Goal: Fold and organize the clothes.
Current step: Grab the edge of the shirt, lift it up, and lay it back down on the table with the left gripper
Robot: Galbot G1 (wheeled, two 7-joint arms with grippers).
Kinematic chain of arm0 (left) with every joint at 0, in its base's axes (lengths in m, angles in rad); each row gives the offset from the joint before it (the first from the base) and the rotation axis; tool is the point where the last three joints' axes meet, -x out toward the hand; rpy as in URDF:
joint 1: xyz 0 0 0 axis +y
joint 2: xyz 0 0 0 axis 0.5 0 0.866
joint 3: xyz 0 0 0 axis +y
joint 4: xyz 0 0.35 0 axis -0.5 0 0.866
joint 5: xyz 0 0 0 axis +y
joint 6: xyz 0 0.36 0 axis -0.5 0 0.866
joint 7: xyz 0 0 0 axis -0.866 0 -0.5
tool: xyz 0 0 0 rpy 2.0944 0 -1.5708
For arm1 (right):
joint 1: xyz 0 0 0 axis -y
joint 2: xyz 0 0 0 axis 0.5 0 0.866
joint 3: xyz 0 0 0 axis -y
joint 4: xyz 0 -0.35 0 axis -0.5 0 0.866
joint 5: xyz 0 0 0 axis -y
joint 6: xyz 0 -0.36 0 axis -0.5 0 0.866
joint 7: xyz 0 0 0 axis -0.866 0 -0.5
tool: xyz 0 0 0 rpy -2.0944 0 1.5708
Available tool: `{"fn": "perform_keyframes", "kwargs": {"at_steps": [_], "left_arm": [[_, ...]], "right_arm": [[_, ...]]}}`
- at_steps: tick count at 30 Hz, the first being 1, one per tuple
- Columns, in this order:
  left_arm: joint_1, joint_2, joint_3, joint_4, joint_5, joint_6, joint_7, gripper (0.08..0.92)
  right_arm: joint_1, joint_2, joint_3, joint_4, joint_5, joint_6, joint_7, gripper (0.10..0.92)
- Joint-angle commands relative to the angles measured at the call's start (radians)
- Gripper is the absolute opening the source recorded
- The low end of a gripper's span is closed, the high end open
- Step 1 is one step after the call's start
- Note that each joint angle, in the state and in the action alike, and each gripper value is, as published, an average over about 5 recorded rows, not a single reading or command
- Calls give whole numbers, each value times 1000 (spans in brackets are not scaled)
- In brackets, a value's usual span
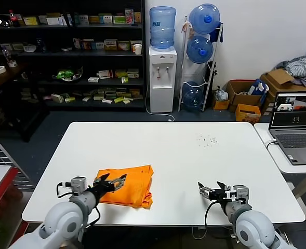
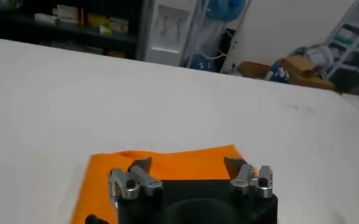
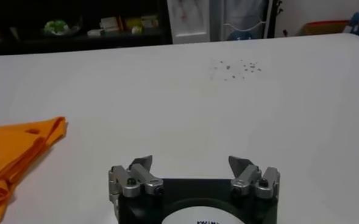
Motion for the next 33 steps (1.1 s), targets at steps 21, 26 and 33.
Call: {"fn": "perform_keyframes", "kwargs": {"at_steps": [21, 26, 33], "left_arm": [[-69, 208, -15, 318, 21, 20, 411, 823], [-79, 199, -5, 323, 13, 28, 412, 823], [-101, 180, 15, 332, 11, 39, 411, 822]], "right_arm": [[-8, 1, -4, 4, -6, -1, -3, 823], [-10, 0, -3, 4, -6, -1, -3, 823], [-16, -1, 2, 6, -6, -1, -3, 823]]}}
